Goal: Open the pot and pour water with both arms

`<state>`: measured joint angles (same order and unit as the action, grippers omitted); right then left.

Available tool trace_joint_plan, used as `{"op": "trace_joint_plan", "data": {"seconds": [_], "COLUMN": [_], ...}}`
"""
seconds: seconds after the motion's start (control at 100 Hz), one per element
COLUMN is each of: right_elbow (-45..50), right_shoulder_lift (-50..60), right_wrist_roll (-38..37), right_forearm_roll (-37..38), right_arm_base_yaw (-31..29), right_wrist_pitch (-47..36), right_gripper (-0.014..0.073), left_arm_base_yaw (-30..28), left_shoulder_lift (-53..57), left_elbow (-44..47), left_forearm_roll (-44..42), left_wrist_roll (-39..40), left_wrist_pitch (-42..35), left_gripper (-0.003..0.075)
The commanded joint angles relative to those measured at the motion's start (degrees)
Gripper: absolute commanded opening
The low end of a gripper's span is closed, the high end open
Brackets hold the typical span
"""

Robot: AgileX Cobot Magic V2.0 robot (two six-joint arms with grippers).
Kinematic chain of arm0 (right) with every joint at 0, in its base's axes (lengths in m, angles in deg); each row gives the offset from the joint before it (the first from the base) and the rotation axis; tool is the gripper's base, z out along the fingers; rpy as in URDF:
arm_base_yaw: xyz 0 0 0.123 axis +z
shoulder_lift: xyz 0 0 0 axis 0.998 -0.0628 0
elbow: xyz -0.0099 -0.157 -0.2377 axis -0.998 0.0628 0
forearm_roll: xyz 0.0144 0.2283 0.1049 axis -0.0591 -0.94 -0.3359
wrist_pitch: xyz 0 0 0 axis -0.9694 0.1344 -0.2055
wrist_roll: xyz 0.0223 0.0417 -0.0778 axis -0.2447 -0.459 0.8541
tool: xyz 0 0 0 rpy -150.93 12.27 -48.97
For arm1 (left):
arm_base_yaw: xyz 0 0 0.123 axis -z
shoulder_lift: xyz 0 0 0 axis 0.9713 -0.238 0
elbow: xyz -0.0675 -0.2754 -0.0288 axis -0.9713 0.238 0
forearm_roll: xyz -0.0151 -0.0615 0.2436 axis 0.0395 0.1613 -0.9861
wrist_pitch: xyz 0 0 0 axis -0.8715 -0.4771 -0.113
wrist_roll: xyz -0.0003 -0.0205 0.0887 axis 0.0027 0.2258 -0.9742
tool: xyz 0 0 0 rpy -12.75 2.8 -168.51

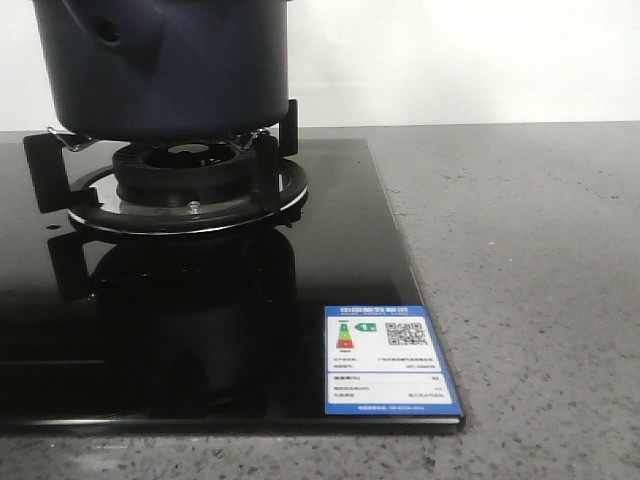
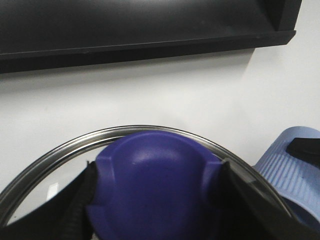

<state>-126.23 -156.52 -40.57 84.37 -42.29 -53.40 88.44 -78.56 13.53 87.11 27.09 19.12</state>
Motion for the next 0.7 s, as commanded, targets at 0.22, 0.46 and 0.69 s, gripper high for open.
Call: {"op": "trace_joint_plan", "data": {"seconds": [0.22, 0.46, 0.69], "right_elbow": [-2.22, -2.22, -2.22], "right_shoulder_lift": [3.1, 3.29, 4.61], "right_wrist_roll": [-0.06, -4.4, -25.06], "right_forearm_roll": [4.6, 4.63, 4.22], "right_arm_base_yaw": [0.4, 0.4, 0.4], "right_wrist_pitch": [3.13, 5.12, 12.77], "right_gripper": [0.0461, 0.0461, 0.0461], "left_arm_base_yaw": [-0.12, -0.12, -0.12], "left_shoulder_lift": [1.49, 1.49, 1.49], "left_elbow": [-2.51, -2.51, -2.51], "left_forearm_roll": [1.25, 1.25, 1.25], "left_wrist_roll": [0.44, 0.44, 0.44], "left_wrist_pitch": [-5.15, -5.15, -5.15], "left_gripper": [0.0317, 0.0317, 0.0317]}}
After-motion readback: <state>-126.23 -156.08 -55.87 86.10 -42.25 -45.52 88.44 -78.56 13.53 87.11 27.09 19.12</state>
